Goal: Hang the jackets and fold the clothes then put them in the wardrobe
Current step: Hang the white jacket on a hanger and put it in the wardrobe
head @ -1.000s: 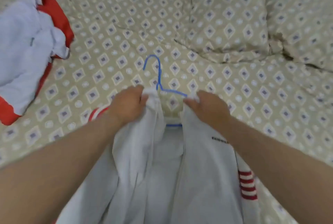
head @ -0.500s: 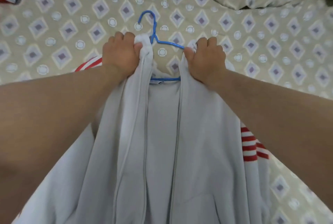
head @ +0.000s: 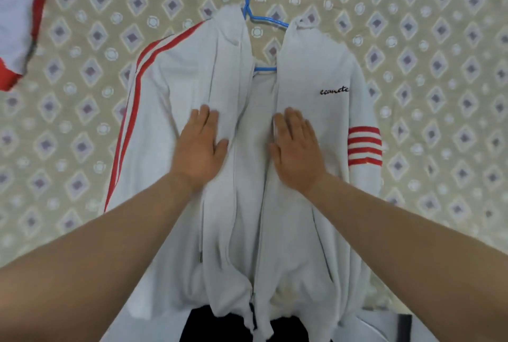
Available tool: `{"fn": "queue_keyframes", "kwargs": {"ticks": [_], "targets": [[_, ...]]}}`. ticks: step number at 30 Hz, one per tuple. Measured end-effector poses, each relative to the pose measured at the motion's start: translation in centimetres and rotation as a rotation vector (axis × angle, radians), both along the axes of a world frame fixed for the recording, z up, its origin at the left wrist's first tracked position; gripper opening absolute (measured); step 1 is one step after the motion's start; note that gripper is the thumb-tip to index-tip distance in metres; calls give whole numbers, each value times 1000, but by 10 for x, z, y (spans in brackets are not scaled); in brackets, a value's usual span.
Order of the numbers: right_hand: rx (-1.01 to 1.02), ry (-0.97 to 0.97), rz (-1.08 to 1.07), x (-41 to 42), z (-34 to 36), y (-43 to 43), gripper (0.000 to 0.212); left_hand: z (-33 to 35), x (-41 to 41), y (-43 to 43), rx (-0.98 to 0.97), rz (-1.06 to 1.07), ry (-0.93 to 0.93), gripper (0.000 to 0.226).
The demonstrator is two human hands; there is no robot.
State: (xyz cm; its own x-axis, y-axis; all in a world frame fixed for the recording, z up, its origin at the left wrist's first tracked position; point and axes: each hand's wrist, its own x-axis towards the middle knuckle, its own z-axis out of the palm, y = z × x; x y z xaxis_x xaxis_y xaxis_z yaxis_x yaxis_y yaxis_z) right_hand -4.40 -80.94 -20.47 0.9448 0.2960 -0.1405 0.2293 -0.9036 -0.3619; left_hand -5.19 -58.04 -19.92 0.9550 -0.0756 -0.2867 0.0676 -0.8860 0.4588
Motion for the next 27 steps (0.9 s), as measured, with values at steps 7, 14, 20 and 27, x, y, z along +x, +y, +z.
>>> {"fn": "queue_keyframes", "kwargs": {"ticks": [7,14,20,27], "targets": [[-121,380,97,-109,21,-3,56,21,-129,-15,79,6,308,76],[-113,553,429,-159,33,3,38,36,-195,-34,-6,337,342,45],[-92,652,391,-172,24,11,39,19,-202,-30,-137,311,594,51],[-34,466,315,-187,13,16,42,2,-200,-25,-149,289,497,43]]}}
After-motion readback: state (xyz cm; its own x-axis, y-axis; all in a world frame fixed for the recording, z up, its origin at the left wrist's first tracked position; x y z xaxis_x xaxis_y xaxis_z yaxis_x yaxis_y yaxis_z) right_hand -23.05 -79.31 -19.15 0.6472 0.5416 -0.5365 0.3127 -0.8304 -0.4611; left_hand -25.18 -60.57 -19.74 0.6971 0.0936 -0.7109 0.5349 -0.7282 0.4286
